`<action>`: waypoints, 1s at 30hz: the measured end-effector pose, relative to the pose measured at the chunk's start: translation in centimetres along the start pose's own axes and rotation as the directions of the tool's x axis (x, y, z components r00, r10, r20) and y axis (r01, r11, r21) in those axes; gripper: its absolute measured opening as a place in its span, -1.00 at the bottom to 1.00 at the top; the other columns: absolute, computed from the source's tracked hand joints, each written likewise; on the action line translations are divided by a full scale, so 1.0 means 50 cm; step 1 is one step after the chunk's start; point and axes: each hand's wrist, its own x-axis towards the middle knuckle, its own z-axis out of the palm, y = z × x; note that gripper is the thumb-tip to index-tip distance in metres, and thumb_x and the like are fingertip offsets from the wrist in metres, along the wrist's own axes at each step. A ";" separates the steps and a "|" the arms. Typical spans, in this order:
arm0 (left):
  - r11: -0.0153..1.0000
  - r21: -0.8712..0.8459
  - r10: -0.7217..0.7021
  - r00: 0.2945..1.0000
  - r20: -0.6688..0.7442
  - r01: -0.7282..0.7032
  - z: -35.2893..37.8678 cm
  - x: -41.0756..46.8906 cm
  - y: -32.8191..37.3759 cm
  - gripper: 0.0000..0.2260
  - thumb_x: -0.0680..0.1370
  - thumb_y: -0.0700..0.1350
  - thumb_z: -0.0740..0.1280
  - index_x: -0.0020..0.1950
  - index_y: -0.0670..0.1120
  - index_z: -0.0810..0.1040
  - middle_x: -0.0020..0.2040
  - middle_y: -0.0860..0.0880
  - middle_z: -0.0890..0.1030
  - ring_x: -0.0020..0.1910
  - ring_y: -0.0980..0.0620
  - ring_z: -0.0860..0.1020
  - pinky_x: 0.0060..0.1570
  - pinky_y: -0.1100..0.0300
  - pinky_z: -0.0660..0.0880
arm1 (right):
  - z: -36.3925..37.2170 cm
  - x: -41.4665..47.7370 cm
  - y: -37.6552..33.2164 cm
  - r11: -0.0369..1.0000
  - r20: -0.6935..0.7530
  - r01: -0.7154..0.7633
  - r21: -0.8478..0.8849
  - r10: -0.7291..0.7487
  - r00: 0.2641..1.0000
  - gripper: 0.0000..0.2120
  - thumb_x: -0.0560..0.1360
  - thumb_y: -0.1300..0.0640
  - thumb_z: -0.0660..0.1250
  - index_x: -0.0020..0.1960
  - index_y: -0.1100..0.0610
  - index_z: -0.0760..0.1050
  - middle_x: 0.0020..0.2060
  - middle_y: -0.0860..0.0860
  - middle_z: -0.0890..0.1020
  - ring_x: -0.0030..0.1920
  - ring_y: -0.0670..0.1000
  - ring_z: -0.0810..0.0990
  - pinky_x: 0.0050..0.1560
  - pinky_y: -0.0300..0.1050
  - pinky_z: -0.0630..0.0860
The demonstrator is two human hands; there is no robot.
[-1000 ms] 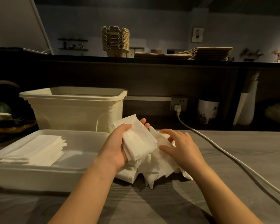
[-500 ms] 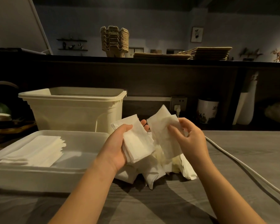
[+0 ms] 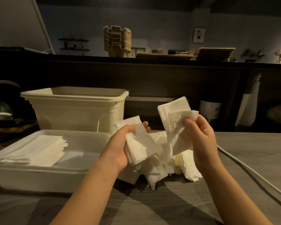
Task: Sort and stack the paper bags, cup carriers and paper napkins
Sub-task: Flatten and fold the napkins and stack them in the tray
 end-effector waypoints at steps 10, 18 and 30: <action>0.995 0.081 0.052 0.998 0.033 -0.055 0.008 -0.004 -0.014 -0.81 0.56 0.02 0.23 0.07 0.04 0.59 -0.18 -0.03 0.70 -0.11 -0.03 0.61 -0.14 0.02 0.54 | 0.009 -0.008 -0.004 0.893 0.379 -0.343 0.291 0.222 0.899 -0.69 0.44 0.10 0.26 0.18 -0.01 0.51 -0.05 0.03 0.65 -0.15 -0.02 0.65 -0.25 -0.15 0.58; 0.996 0.092 0.002 0.994 0.110 -0.012 0.016 0.004 -0.041 -0.60 0.43 0.20 0.22 0.04 -0.05 0.61 -0.08 -0.14 0.68 -0.07 -0.13 0.61 0.00 -0.06 0.53 | 0.036 -0.026 0.020 0.949 0.377 -0.097 -0.300 0.211 0.902 -0.77 0.54 0.04 0.26 0.05 -0.29 0.34 -0.03 -0.03 0.59 -0.05 0.00 0.61 -0.01 -0.03 0.59; 0.993 -0.110 0.057 0.979 0.195 -0.036 0.016 0.009 -0.053 -0.54 0.49 0.29 0.06 0.28 0.15 0.48 0.11 -0.03 0.65 0.08 -0.10 0.62 0.00 -0.08 0.55 | 0.039 -0.022 0.023 0.902 0.325 -0.068 -0.427 0.223 0.919 -0.77 0.51 0.00 0.29 0.11 -0.11 0.30 -0.18 -0.06 0.57 -0.17 -0.05 0.60 -0.28 -0.23 0.49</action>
